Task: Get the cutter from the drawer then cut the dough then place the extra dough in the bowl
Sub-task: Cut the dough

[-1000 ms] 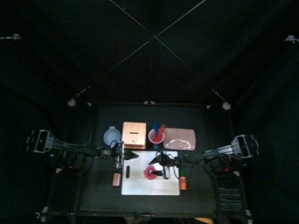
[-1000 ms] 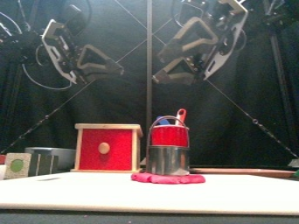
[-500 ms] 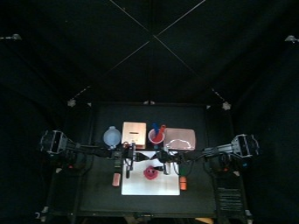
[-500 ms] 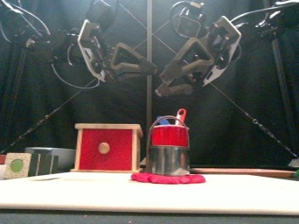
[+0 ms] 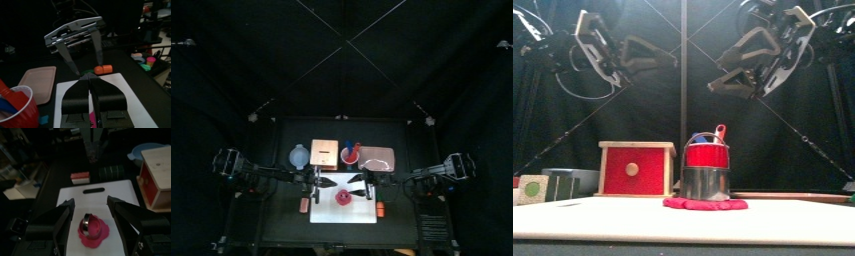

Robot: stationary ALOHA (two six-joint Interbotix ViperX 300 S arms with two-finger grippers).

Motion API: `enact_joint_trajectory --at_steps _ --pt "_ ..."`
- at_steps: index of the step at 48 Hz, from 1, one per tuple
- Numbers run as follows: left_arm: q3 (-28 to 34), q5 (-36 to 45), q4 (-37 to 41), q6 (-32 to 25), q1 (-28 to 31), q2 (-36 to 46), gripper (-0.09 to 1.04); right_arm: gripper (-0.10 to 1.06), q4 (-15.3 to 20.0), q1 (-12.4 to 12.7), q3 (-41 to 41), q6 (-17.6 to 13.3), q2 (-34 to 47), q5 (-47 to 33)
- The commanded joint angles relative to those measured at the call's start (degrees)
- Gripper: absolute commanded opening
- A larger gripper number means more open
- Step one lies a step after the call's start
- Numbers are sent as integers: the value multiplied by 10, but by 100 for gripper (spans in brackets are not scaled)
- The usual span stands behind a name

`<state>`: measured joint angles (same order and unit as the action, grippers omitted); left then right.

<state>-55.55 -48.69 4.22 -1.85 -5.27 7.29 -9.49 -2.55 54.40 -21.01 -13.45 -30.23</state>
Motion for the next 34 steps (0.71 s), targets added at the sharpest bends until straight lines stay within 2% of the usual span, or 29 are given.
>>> enact_joint_trajectory --at_steps 1,6,14,18,22,26,34 --pt "-23 -95 -10 3 -9 -18 35 88 38 -4 33 15 -7 -98" --pt "-33 -144 -33 3 -22 -49 43 88 80 -19 52 59 21 -168" --pt "-33 -153 -80 2 -30 -98 60 88 170 -43 58 174 87 -248" --pt "-22 -156 -92 2 -33 -115 65 88 216 -59 57 209 130 -297" --pt "-9 -156 -93 1 -42 -131 68 88 258 -84 57 214 163 -352" --pt "3 -154 -93 2 -56 -147 70 88 301 -120 54 209 189 -386" --pt "25 -149 -93 0 -90 -160 73 88 363 -171 49 203 194 -388"
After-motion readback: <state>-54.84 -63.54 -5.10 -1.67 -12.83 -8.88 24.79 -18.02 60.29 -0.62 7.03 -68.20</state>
